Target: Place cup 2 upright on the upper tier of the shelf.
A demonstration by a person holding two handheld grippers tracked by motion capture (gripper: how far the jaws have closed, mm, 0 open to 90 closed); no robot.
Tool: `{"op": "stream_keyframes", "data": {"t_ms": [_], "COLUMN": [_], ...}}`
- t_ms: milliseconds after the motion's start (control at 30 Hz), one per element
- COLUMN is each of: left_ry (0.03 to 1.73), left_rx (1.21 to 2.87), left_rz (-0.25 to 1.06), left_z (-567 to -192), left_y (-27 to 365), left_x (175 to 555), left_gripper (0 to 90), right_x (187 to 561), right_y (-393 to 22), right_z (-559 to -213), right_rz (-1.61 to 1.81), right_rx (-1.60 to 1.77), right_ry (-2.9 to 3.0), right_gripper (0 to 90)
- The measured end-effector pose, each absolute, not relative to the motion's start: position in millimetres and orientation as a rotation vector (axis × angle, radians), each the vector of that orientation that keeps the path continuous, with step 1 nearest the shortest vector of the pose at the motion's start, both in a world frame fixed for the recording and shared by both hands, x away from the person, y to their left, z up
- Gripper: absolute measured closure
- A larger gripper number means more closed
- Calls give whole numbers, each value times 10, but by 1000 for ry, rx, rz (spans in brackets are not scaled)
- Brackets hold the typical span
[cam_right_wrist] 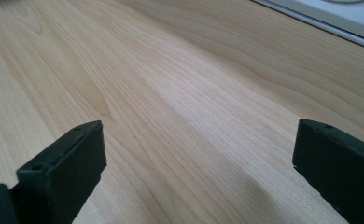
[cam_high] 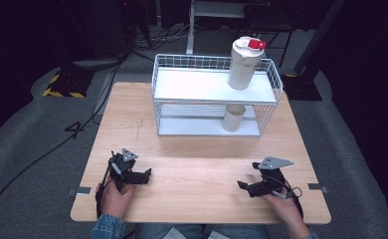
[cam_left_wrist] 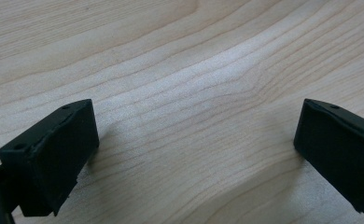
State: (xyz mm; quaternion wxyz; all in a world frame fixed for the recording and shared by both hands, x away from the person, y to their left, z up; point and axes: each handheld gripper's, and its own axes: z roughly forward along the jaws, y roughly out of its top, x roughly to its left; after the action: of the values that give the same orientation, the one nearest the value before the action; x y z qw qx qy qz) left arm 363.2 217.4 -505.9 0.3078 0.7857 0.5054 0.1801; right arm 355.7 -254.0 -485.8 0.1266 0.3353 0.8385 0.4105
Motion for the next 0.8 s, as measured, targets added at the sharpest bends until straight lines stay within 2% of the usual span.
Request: {"op": "stream_keyframes", "data": {"t_ms": [800], "left_ry": [1336], "left_rx": [2077], "left_rz": [476], "left_z": [-5059], "left_y": [2174], "left_x": [3632], "left_gripper": [4], "right_x": [3611], "right_y": [-2518], "right_z": [-5053], "right_rz": [1078], "right_rx": [1060], "right_ry": [2433], "right_gripper": [33]}}
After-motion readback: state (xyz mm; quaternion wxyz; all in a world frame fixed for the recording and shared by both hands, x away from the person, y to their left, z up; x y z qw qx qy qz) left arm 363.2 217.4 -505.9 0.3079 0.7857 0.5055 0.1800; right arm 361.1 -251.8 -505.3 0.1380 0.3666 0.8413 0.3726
